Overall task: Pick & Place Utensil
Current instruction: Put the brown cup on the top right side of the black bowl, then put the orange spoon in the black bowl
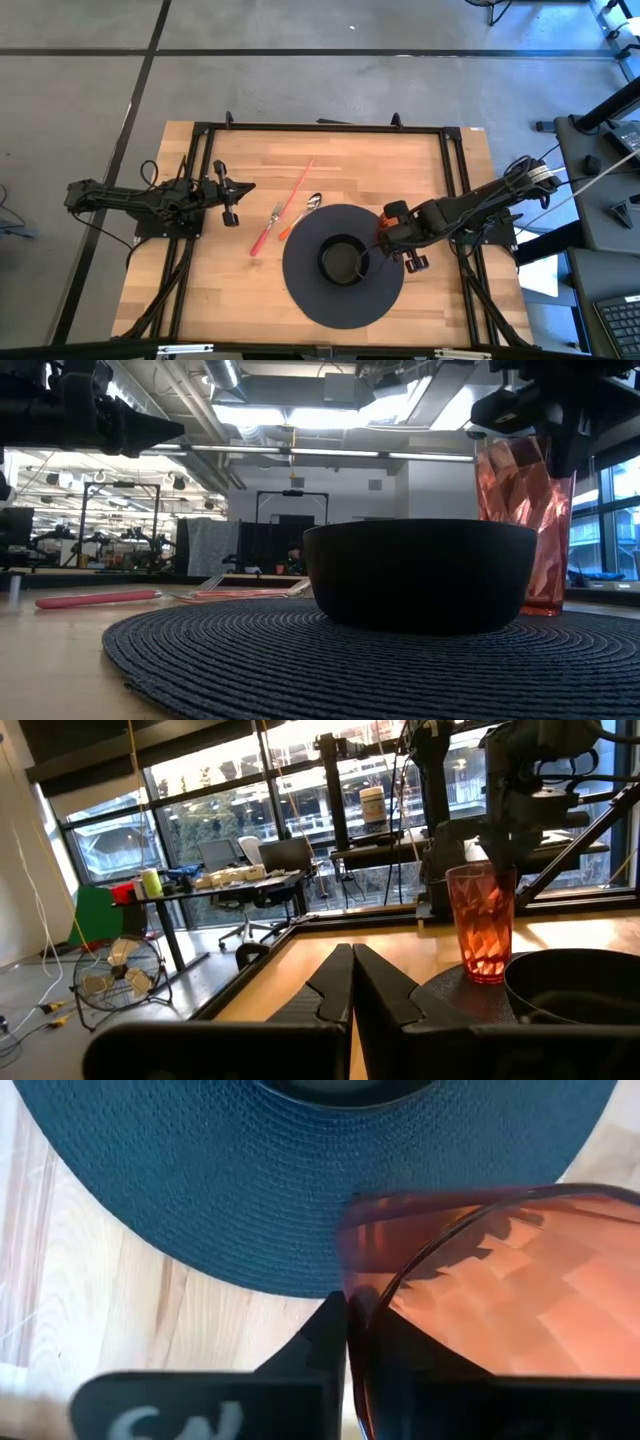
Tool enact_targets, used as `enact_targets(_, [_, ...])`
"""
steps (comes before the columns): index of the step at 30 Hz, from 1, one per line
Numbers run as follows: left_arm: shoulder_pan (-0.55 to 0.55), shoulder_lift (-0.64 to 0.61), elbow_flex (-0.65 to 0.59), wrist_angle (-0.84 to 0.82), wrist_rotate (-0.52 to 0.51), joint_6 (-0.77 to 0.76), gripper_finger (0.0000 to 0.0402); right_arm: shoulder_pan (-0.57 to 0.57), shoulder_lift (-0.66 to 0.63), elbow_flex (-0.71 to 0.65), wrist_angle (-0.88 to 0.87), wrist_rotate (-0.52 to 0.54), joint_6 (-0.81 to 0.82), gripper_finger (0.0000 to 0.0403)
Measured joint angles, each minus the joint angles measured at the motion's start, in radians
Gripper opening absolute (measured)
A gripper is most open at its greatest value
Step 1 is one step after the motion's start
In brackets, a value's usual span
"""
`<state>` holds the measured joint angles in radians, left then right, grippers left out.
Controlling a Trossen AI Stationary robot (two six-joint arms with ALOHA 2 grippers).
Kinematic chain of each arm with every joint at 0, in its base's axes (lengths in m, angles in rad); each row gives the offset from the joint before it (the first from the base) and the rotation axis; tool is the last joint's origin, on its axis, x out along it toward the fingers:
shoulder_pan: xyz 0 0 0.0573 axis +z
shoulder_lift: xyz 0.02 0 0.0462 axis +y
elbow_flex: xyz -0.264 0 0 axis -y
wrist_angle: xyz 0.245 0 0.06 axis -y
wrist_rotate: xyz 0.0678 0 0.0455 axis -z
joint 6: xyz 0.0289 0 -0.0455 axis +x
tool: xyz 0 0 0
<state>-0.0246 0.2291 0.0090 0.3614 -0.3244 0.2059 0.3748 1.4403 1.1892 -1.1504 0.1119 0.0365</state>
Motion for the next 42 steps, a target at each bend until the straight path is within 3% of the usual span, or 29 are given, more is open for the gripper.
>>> enact_targets(12, [0.0,0.0,0.0,0.0,0.0,-0.001,0.0002,0.0,0.0,0.027,-0.011,0.0,-0.014,0.0097])
enact_targets(22, [0.0,0.0,0.0,-0.004,0.0,-0.001,0.0002,0.0,-0.04,0.148,-0.191,-0.008,-0.005,0.0128])
enact_targets(27, [0.0,0.0,0.0,-0.027,0.0,-0.002,0.0002,0.0,-0.255,0.139,-0.04,0.018,-0.044,0.0113])
enact_targets(32, [0.0,0.0,0.0,-0.026,0.0,-0.01,0.0002,-0.002,-0.563,-0.023,0.257,0.113,0.026,0.0089])
enact_targets(37, [0.0,0.0,0.0,-0.023,0.0,-0.01,0.0002,-0.027,-0.825,-0.235,0.494,0.055,0.057,0.0049])
enact_targets(42, [0.0,0.0,0.0,-0.022,0.0,-0.013,0.0002,-0.03,-1.033,-0.445,0.732,-0.056,-0.022,0.0007])
